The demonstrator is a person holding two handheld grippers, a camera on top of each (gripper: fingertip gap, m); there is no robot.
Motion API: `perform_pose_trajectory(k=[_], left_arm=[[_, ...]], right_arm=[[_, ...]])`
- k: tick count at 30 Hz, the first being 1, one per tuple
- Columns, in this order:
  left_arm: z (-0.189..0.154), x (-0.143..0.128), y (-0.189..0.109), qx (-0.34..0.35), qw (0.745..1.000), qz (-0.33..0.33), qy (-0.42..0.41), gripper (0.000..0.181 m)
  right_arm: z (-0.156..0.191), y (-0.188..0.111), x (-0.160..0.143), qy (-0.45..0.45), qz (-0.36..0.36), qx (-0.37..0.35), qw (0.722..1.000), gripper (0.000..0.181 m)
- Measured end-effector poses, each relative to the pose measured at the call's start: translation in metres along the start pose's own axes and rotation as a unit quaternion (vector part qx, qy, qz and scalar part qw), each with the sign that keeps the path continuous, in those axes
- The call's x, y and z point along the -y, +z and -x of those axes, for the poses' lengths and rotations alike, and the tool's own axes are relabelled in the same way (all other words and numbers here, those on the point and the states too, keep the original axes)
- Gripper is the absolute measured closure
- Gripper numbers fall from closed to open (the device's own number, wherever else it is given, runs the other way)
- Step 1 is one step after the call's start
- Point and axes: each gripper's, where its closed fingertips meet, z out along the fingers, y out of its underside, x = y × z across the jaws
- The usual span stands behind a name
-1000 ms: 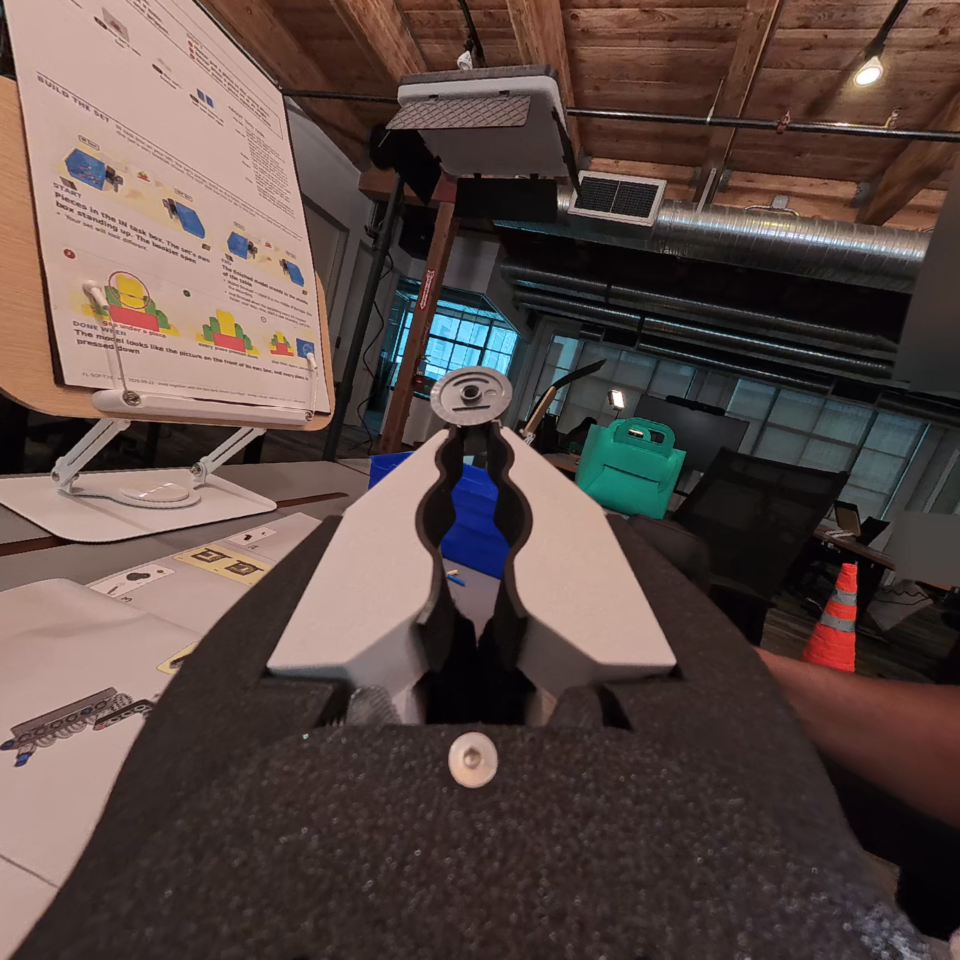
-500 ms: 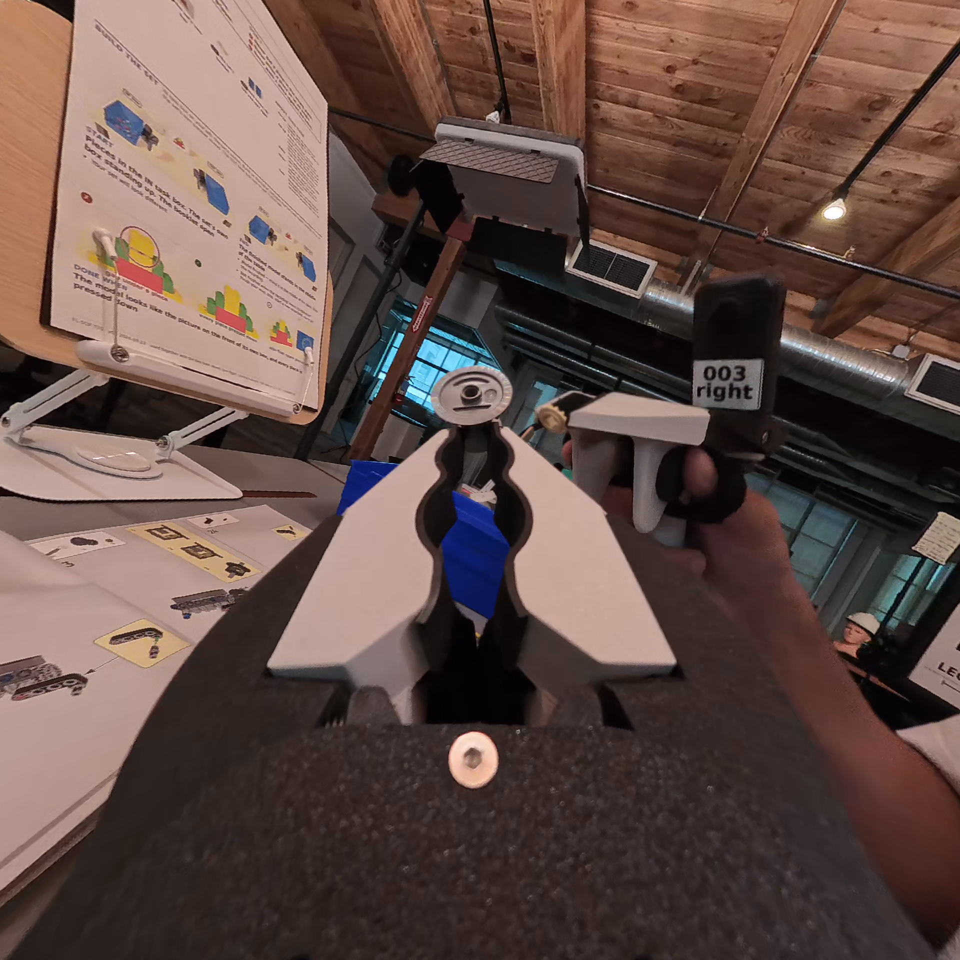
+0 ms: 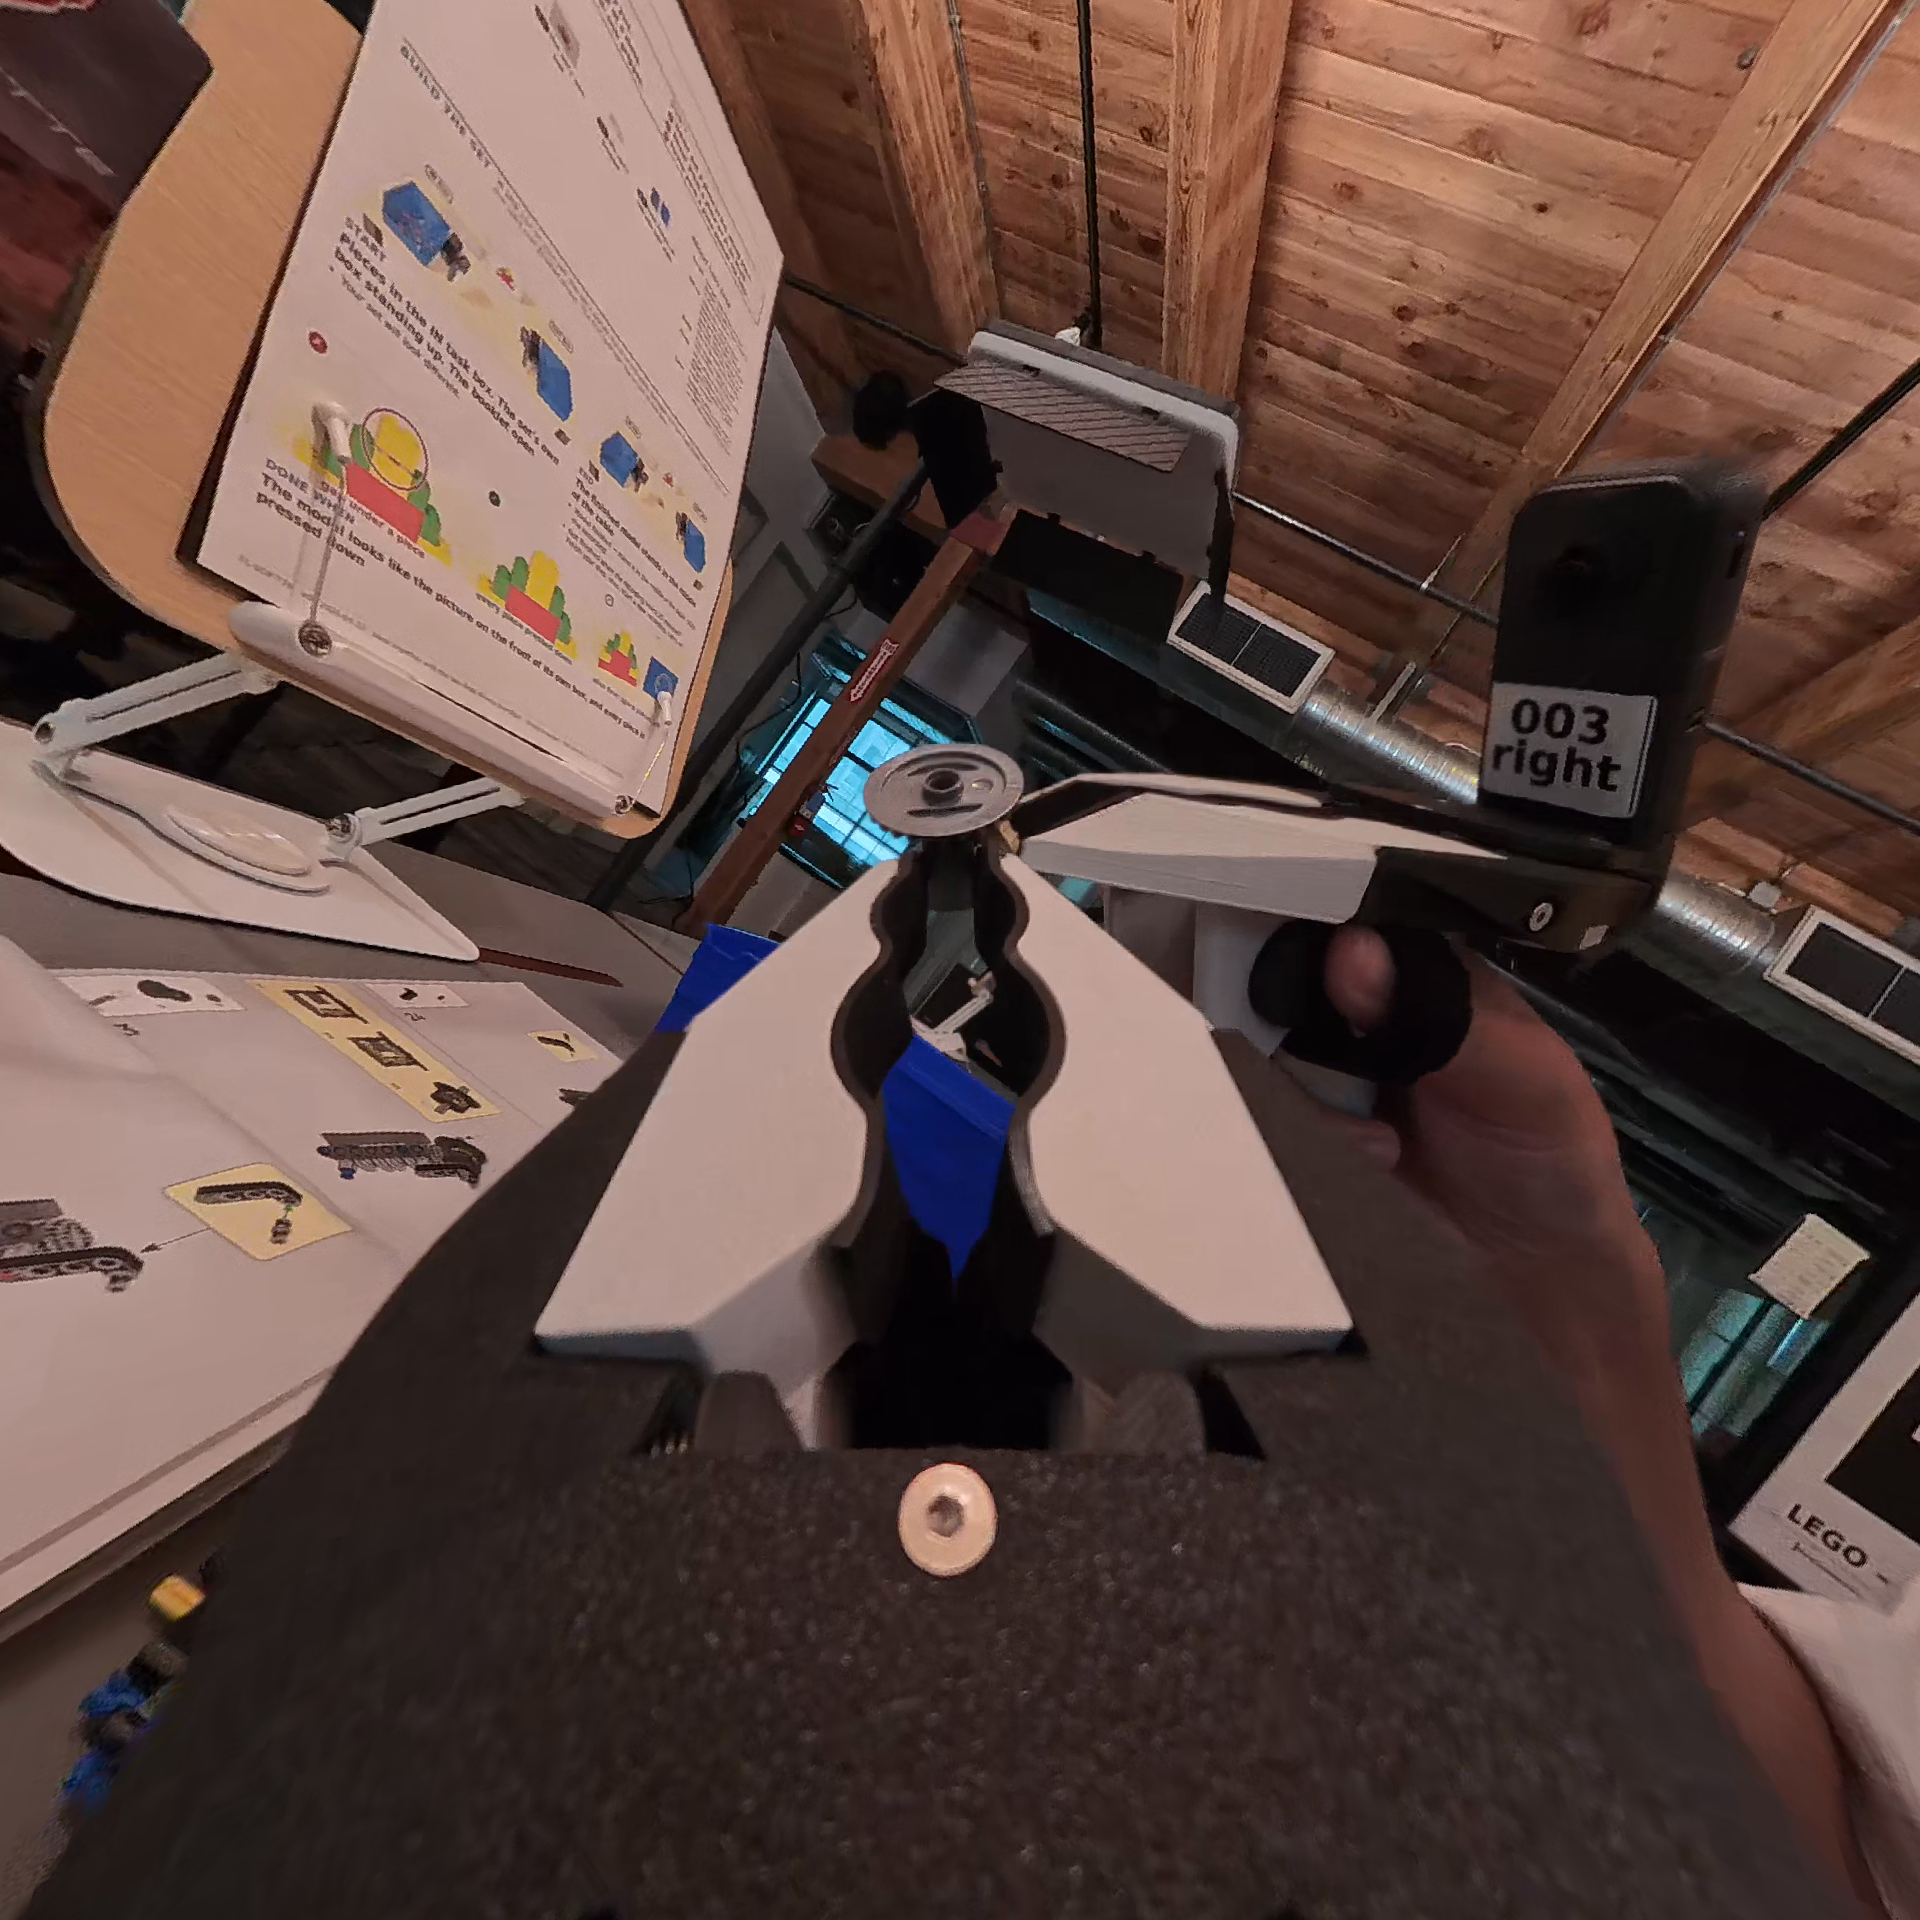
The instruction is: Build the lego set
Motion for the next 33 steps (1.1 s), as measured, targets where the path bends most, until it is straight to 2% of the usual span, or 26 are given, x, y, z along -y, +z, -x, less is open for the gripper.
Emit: perform_pose_trajectory(k=[7, 12, 27, 33], left_arm=[[0.005, 0.006, -0.002, -0.013, 0.998, -0.017, -0.062, 0.173], [0.008, 0.011, -0.004, -0.022, 0.995, -0.029, -0.096, 0.174], [0.005, 0.014, -0.004, -0.032, 0.994, -0.029, -0.096, 0.174], [0.002, 0.015, -0.003, -0.037, 0.995, -0.027, -0.091, 0.174]], right_arm=[[0.001, 0.007, 0.003, -0.017, 0.050, 0.010, 0.999, 0.165], [0.002, 0.013, 0.007, -0.036, 0.060, 0.008, 0.998, 0.165], [-0.003, 0.010, 0.015, -0.055, 0.050, -0.004, 0.997, 0.162], [-0.016, -0.002, 0.019, -0.040, 0.028, -0.001, 0.999, 0.159]])
